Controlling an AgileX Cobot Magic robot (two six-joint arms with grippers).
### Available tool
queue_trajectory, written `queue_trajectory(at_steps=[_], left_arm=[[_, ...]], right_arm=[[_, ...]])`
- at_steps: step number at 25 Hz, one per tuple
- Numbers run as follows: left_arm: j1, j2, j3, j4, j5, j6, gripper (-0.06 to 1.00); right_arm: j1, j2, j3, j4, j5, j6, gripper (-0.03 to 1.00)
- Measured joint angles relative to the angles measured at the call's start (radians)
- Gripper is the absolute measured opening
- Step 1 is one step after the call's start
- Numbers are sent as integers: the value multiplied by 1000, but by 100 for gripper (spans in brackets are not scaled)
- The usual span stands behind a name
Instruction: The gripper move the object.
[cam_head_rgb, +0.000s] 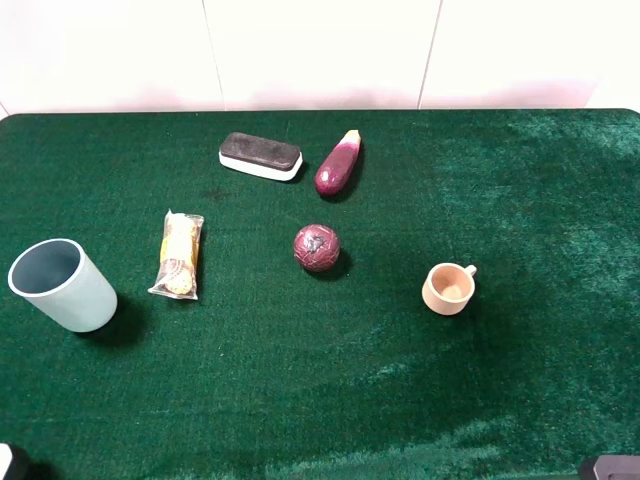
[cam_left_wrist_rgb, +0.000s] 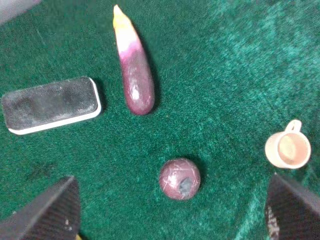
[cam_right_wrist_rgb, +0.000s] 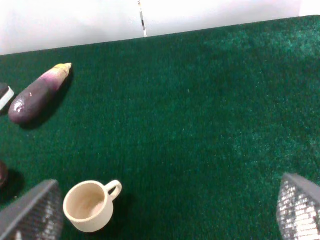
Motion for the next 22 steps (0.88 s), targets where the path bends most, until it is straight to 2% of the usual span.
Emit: queue_trajectory(at_steps=[11, 13, 17, 22], left_arm=[[0, -307, 373, -7, 0, 5, 77], [0, -374, 450, -7, 0, 5, 80], [0, -523, 591, -7, 0, 5, 94], [0, -719, 741, -7, 0, 4, 99]], right_arm=[[0, 0, 0, 0, 0, 0, 65], [0, 0, 0, 0, 0, 0, 65], [0, 0, 0, 0, 0, 0, 65], [0, 0, 0, 0, 0, 0, 65]])
